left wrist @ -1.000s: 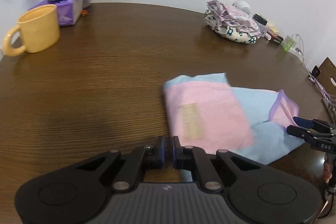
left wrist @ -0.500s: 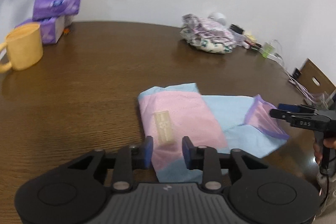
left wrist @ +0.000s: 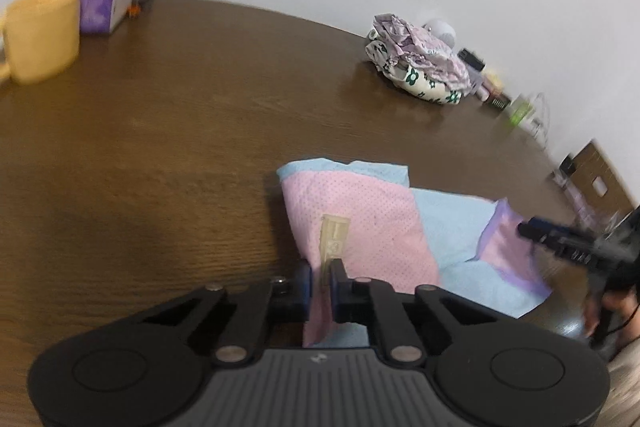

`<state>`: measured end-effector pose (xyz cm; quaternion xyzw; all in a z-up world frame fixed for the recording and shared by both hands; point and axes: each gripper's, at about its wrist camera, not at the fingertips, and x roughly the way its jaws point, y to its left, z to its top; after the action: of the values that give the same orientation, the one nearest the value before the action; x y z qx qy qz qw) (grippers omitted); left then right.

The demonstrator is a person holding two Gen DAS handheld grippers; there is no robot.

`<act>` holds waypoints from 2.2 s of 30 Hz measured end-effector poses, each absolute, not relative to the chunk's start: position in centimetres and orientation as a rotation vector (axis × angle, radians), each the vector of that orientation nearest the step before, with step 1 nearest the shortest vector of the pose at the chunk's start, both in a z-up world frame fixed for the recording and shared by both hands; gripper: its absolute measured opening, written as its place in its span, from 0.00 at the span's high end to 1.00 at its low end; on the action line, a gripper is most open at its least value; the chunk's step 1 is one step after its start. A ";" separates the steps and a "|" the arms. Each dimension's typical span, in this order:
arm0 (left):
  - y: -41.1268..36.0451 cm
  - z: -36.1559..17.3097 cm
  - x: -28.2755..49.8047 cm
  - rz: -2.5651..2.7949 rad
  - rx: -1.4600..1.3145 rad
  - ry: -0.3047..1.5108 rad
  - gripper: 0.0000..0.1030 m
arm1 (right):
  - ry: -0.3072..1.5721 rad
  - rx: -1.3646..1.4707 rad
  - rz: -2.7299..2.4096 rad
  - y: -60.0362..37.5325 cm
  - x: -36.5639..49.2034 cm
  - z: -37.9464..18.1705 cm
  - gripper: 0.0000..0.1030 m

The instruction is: Fold clothes

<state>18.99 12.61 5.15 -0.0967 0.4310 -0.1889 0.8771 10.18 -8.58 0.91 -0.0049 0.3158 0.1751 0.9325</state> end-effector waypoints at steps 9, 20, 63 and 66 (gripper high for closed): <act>14.4 5.9 17.6 -0.314 -0.117 0.896 0.88 | 0.646 -0.010 0.359 -8.5 10.2 0.9 0.44; 13.0 8.6 12.1 -0.302 -0.091 0.715 0.57 | 0.646 -0.010 0.360 -8.4 10.1 0.9 0.66; 14.6 4.7 8.1 -0.308 -0.158 0.697 0.62 | 0.645 -0.010 0.365 -8.0 10.0 1.0 0.65; 14.1 4.1 8.3 -0.307 -0.094 0.707 0.62 | 0.645 -0.010 0.365 -8.0 10.0 1.0 0.65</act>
<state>8.31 14.07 4.14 -0.0457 0.3447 -0.1496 0.9256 10.00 -8.00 0.97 -0.0048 0.3152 0.1783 0.9321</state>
